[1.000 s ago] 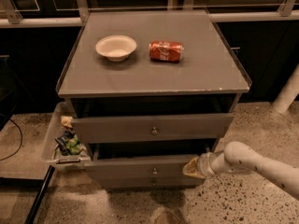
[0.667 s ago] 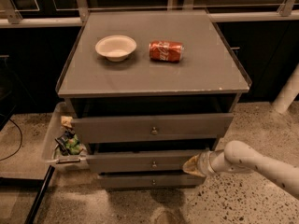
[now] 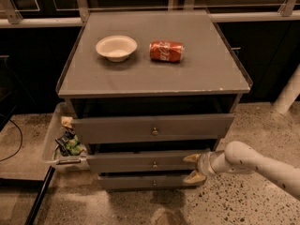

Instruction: Close middle drawer

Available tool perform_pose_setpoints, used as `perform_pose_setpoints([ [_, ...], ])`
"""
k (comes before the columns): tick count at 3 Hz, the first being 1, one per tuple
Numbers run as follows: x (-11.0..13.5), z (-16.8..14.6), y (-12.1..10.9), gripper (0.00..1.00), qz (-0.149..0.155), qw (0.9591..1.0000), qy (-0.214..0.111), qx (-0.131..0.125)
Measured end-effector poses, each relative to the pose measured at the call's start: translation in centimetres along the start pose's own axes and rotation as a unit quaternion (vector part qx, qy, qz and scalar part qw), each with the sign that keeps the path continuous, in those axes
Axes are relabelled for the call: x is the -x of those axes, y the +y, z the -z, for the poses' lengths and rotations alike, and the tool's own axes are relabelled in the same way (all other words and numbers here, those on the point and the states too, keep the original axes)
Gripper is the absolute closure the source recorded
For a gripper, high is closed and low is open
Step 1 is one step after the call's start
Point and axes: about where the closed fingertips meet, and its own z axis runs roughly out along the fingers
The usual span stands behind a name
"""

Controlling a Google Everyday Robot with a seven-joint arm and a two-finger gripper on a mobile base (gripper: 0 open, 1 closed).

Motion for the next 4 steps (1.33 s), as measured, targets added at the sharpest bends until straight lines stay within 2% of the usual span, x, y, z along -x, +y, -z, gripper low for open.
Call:
perform_pose_setpoints([
  [1, 0.0, 0.0, 0.0, 0.00, 0.000, 1.0000, 0.000, 0.000],
  [2, 0.1, -0.1, 0.0, 0.00, 0.000, 1.0000, 0.000, 0.001],
  [3, 0.2, 0.9, 1.7, 0.00, 0.002, 0.9999, 0.004, 0.012],
  [4, 0.2, 5.3, 6.9, 0.00, -0.023, 0.9989, 0.002, 0.039],
])
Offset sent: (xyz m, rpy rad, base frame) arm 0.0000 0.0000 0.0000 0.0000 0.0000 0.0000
